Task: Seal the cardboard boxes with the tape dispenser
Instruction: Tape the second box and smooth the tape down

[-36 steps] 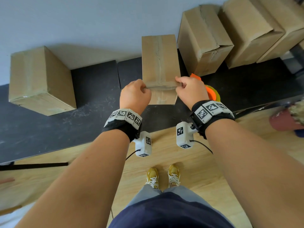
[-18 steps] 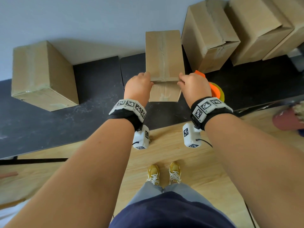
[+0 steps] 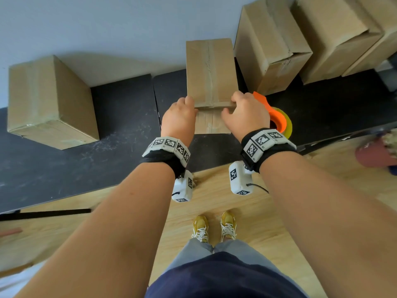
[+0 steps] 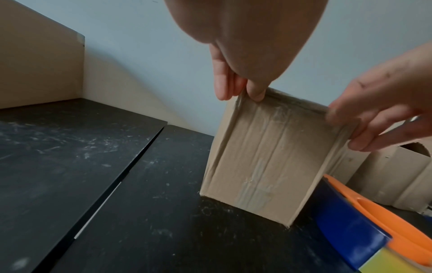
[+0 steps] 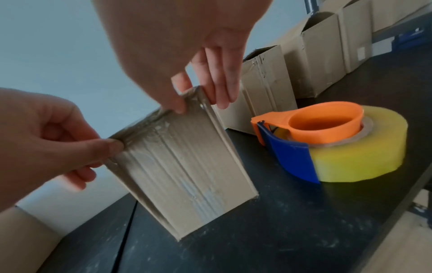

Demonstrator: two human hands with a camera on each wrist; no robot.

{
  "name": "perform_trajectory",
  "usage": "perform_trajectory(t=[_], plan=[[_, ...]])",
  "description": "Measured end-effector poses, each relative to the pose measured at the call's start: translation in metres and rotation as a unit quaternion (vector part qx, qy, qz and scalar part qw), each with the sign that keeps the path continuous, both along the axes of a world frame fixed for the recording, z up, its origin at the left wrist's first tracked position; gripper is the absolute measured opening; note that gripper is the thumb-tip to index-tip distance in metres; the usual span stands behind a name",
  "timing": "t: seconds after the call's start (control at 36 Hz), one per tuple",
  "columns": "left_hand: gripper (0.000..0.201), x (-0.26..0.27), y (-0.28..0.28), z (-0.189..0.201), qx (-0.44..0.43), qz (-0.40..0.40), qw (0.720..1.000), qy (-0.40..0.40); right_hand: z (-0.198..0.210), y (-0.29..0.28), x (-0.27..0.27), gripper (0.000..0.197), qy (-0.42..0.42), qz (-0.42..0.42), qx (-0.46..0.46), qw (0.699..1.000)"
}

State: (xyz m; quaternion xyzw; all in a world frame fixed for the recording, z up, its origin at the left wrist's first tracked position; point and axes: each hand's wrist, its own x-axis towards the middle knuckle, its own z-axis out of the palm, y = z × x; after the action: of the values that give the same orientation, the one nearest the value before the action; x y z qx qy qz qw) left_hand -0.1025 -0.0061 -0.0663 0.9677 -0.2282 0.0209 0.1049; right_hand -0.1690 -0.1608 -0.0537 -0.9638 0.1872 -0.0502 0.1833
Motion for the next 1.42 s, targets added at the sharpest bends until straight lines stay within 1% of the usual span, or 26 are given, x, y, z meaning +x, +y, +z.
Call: perform_trajectory(t=[0.08, 0.14, 0.19, 0.28, 0.36, 0.44, 0.56, 0.64, 0.78, 0.89, 1.03, 1.22, 1.31, 1.42], plan=[[0.02, -0.001, 0.001, -0.001, -0.007, 0.002, 1.0, 0.004, 0.0, 0.008, 0.001, 0.056, 0.035, -0.011, -0.025, 0.999], [0.019, -0.001, 0.002, -0.001, -0.011, 0.007, 1.0, 0.004, 0.001, 0.011, 0.004, 0.059, 0.04, -0.012, -0.052, 0.998], [0.019, 0.0, 0.002, -0.001, -0.016, 0.009, 1.0, 0.0, 0.001, 0.012, 0.007, 0.056, 0.037, -0.01, -0.073, 0.997], [0.027, 0.001, 0.001, 0.0, -0.027, -0.001, 1.0, -0.005, 0.001, 0.011, 0.011, 0.052, 0.033, 0.004, -0.09, 0.995], [0.03, 0.004, 0.0, 0.003, -0.014, -0.01, 1.0, -0.002, 0.003, 0.01, 0.011, 0.048, 0.036, 0.013, -0.091, 0.995], [0.029, 0.005, -0.001, 0.005, 0.001, -0.011, 1.0, -0.005, 0.005, 0.004, 0.011, 0.042, 0.042, 0.021, -0.067, 0.997], [0.029, 0.001, -0.001, 0.003, 0.003, -0.008, 1.0, -0.003, 0.002, -0.007, 0.004, 0.022, 0.01, 0.046, -0.029, 0.998], [0.029, -0.001, -0.002, 0.002, 0.0, -0.001, 1.0, -0.002, 0.002, -0.011, 0.004, 0.015, -0.004, 0.058, -0.008, 0.998], [0.025, 0.001, -0.003, 0.006, -0.031, 0.016, 0.999, 0.019, -0.001, -0.016, 0.005, 0.015, -0.021, 0.059, 0.022, 0.998], [0.017, -0.005, 0.002, 0.003, -0.083, 0.039, 0.995, 0.025, -0.011, -0.02, -0.003, 0.026, -0.051, 0.049, 0.074, 0.995], [0.011, -0.008, 0.008, -0.001, -0.159, 0.076, 0.984, 0.04, -0.016, -0.022, 0.003, 0.021, -0.075, 0.033, 0.083, 0.993], [0.012, -0.009, 0.0, 0.0, -0.18, 0.105, 0.977, 0.038, -0.017, -0.02, 0.004, 0.02, -0.09, 0.025, 0.087, 0.992], [0.014, -0.009, -0.002, 0.0, -0.19, 0.12, 0.973, 0.042, -0.016, -0.021, 0.006, 0.021, -0.084, 0.022, 0.092, 0.992], [0.012, -0.01, 0.001, -0.001, -0.212, 0.118, 0.969, 0.049, -0.013, -0.022, 0.003, 0.025, -0.071, 0.018, 0.111, 0.991]])
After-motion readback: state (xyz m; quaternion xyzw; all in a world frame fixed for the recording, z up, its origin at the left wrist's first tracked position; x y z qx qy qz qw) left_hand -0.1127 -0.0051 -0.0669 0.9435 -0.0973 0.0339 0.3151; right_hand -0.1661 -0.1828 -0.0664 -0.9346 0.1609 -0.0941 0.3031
